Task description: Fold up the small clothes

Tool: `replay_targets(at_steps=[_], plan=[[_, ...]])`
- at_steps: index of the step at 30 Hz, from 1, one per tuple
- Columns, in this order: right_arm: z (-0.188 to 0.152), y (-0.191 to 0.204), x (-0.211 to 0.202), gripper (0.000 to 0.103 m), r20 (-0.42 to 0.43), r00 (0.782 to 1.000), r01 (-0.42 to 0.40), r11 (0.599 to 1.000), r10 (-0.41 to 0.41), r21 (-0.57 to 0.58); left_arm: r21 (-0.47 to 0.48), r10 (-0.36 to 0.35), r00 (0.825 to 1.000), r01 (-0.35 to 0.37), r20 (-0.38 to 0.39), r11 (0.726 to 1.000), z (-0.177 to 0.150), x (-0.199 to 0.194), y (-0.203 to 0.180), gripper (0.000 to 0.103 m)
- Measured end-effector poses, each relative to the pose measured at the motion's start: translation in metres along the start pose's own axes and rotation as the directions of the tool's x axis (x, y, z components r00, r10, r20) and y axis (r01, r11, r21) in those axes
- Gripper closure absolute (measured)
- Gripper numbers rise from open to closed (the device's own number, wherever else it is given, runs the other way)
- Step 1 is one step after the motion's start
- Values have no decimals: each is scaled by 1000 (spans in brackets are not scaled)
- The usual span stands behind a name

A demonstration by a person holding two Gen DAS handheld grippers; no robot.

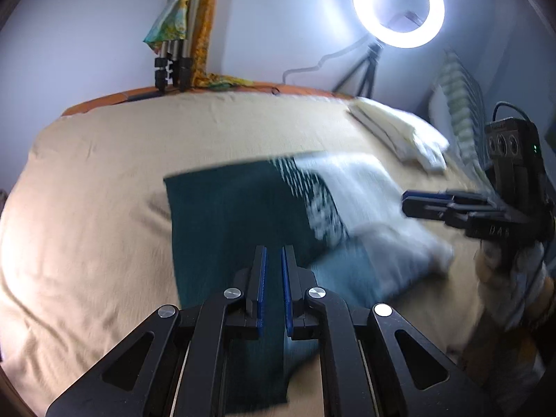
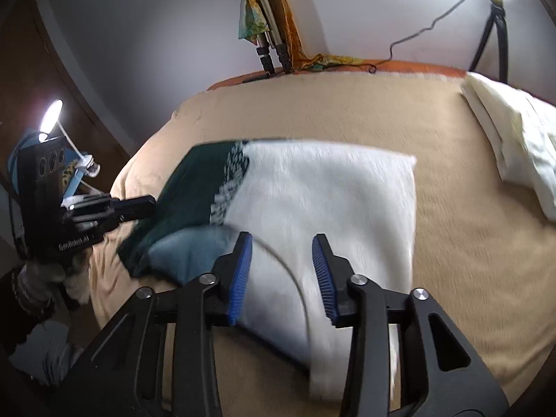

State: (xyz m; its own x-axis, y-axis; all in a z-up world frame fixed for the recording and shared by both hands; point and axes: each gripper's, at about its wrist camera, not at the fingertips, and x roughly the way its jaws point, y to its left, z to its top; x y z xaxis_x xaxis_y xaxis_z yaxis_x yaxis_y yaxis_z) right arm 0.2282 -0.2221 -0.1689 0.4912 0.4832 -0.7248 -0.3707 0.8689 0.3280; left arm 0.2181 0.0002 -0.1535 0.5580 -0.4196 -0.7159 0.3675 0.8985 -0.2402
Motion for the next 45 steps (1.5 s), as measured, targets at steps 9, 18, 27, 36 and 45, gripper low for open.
replay_targets(at_steps=[9,18,27,36,45], plan=[[35,6,83,67,-104,990,97,995,-94,20,0,98,992,-98,-82,995,26,62,10,96],[36,-3,60,67,-105,992,73,997,-68,38,-26,68,996,-70,-61,997,19,50,24,96],[-6,-97,-36,43,-17,1000,-15,964,20,266,-294,-95,995,80,-38,953,-5,-6,84,48],[-43,-146,-26,43,-3,980,-178,884,199,432,-464,-300,952,241,-55,852,-22,17,102,50],[-33,-144,13,59,44,920,-361,800,389,480,-500,-382,924,319,-26,805,-13,36,98,57]])
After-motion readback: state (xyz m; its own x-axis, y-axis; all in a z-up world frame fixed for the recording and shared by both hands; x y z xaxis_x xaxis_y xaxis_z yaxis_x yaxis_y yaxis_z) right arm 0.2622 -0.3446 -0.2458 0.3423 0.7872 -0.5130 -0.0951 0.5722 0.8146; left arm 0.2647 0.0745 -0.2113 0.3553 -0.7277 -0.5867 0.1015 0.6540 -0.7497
